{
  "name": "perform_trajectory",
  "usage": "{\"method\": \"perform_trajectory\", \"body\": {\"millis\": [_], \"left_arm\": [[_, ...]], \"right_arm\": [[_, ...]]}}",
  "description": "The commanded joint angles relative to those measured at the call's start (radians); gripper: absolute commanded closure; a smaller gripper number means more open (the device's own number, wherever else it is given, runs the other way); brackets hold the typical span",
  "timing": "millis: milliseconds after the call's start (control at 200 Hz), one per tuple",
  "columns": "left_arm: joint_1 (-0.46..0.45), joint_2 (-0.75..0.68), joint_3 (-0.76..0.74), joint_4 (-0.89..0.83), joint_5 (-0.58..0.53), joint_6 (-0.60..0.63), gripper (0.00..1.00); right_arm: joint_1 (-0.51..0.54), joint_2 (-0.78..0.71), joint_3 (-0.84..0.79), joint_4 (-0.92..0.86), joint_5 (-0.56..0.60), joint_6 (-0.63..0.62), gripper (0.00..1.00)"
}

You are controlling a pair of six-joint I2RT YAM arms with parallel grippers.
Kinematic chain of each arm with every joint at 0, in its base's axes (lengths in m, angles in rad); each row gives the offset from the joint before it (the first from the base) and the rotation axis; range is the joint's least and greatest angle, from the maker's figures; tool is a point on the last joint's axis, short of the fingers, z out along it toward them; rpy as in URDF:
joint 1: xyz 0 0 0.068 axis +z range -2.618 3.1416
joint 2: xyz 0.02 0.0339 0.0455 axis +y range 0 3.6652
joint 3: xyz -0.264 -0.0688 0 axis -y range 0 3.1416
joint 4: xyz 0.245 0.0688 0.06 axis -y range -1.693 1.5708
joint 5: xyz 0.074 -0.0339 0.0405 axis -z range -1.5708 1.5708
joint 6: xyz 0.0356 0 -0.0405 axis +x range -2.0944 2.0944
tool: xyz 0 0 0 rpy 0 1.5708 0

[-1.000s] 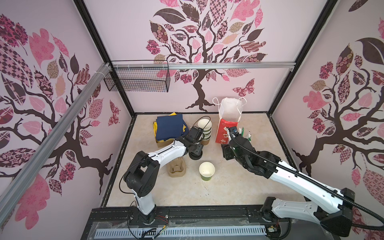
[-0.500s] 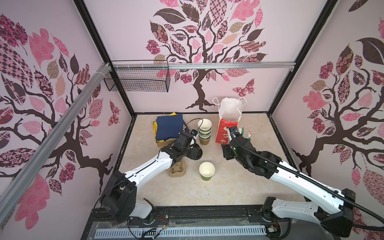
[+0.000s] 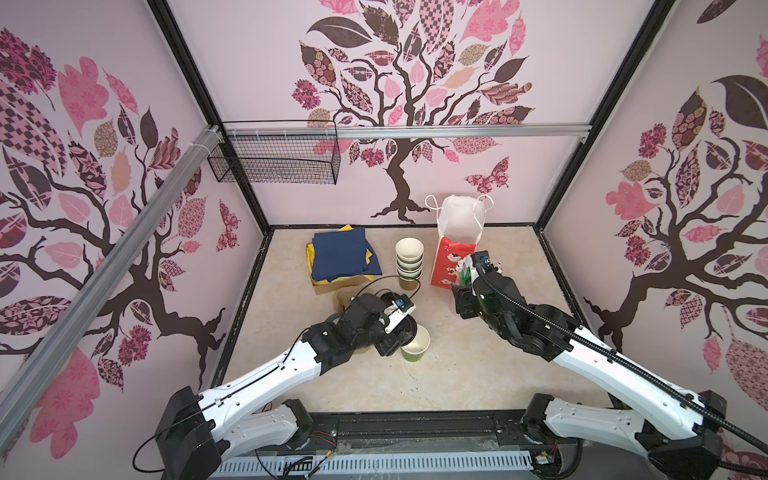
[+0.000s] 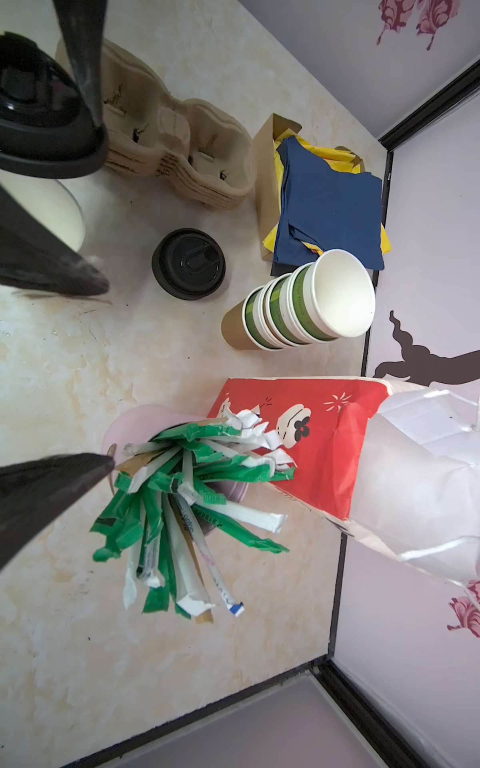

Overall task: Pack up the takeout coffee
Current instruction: 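Carry the black lid with the left gripper over the placed white cup, then press the black lid down onto the white cup rim with the left gripper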

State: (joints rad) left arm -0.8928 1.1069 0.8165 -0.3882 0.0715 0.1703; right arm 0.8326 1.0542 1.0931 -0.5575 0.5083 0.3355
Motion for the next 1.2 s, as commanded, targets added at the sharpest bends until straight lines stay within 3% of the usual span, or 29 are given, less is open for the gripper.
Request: {"method": "perform_trajectory", "body": {"millis": [0, 380, 1195], "left_arm": [[-0.033, 0.008, -0.038, 0.009, -0.001, 0.087, 0.34], [-0.034, 0.159, 0.039, 0.018, 0.015, 0.137, 0.34], [-0.033, 0.124, 0.104, 0.019, 0.025, 0.094, 0.34]], "right_arm": [[-0.016, -0.024, 0.006, -0.018, -0.001, 0.007, 0.36], [-0.018, -0.040, 0.001, -0.030, 0.002, 0.013, 0.36], [-0.019, -0.043, 0.001, -0.040, -0.002, 0.020, 0.36]]}}
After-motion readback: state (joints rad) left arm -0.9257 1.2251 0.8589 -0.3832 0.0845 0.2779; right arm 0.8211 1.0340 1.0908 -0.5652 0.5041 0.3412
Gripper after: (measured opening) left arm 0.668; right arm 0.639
